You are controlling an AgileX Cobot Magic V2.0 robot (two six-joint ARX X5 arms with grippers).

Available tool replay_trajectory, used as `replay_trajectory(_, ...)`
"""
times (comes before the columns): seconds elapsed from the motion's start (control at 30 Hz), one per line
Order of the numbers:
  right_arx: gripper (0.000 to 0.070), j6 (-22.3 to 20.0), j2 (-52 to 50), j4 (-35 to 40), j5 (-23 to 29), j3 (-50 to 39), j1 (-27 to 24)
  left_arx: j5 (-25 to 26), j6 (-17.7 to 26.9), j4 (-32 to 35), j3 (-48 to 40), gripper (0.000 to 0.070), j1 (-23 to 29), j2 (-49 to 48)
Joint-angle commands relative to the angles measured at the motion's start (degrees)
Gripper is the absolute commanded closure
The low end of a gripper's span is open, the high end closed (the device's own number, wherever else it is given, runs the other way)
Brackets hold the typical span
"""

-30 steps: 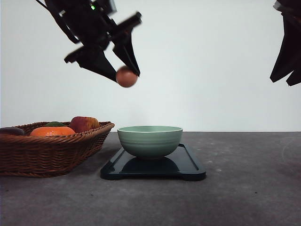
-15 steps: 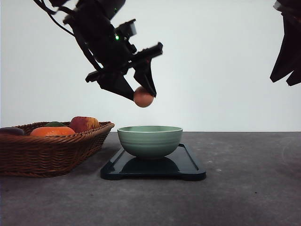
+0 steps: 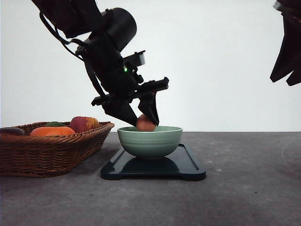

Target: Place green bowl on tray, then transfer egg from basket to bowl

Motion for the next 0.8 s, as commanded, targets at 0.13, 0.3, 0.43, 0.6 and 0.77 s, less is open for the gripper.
replay_trajectory(0.13,0.0501,0.59,0.44,0.54,0.04,0.17,0.24,-0.39,0.59,1.44,1.31,0.0513,-0.61,2.37)
replay_trajectory(0.3,0.0501,0.59,0.44,0.54,0.07,0.17,0.24,-0.39,0.58,1.78,1.31,0.0513,-0.91,3.23)
replay_trajectory(0.43,0.0501,0.59,0.44,0.55,0.07,0.17,0.24,-0.39,0.58,2.50,1.31,0.0513,-1.19,3.31)
replay_trajectory(0.6,0.0501,0.57,0.44,0.53,0.07,0.17,0.24,-0.39,0.58,2.43,1.31,0.0513,-1.28,3.58)
replay_trajectory(0.77,0.0501,0.57,0.44,0.55,0.07,0.17,0.24,-0.39,0.56,2.29,1.31,0.0513,-1.31,3.87)
